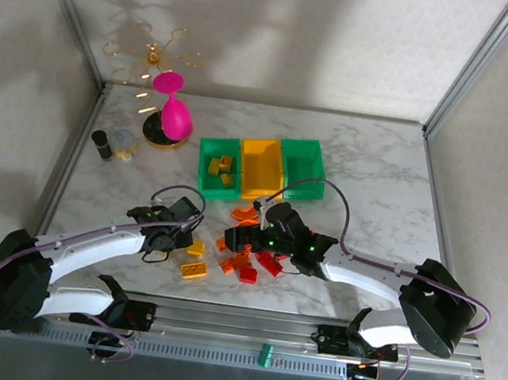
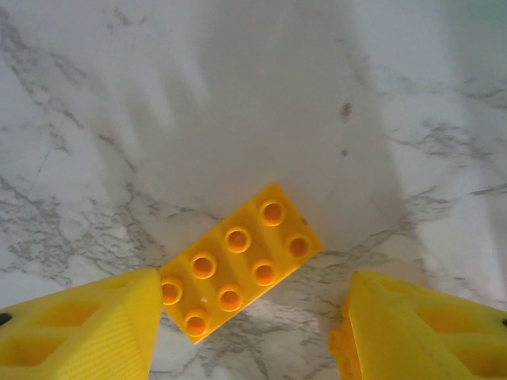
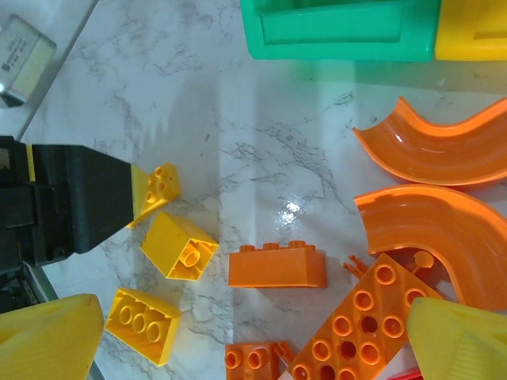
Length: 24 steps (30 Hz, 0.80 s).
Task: Sort the legos into containers by color
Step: Move the lego to the center of the table.
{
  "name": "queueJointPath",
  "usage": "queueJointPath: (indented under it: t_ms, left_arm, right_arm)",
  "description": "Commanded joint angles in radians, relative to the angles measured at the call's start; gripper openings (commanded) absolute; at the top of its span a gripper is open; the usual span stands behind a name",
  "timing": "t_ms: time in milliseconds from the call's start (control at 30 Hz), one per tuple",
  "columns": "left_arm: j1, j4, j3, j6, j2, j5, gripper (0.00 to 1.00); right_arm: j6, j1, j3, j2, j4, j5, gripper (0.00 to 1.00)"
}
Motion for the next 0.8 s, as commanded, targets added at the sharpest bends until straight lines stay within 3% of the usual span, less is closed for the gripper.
queueJointPath:
  t_ms: [0,400,600,767]
  left_arm:
    - [-0.003,-0.008,-0.036,-0.033,-0.032,-0.024,0.63]
    - [-0.005,0.023,-0.057,-0.018,-0.010,-0.017,0.62]
    - [-0.002,0.031,-0.029,0.013,0.058,-0.065,0.62]
    - [0.040,0.081,-0.027,0.033,0.082,-0.069,0.64]
  right_arm:
    - [0.021,0.013,0.020,0.016,0.009,0.025,0.99]
    - [0.034,0.013,0.037,0.028,-0.003,0.031,0.99]
    - [0.035,0.013,0.052,0.038,-0.013,0.038,0.99]
    - [0.031,0.013,0.069,0.048,-0.021,0.040,0.99]
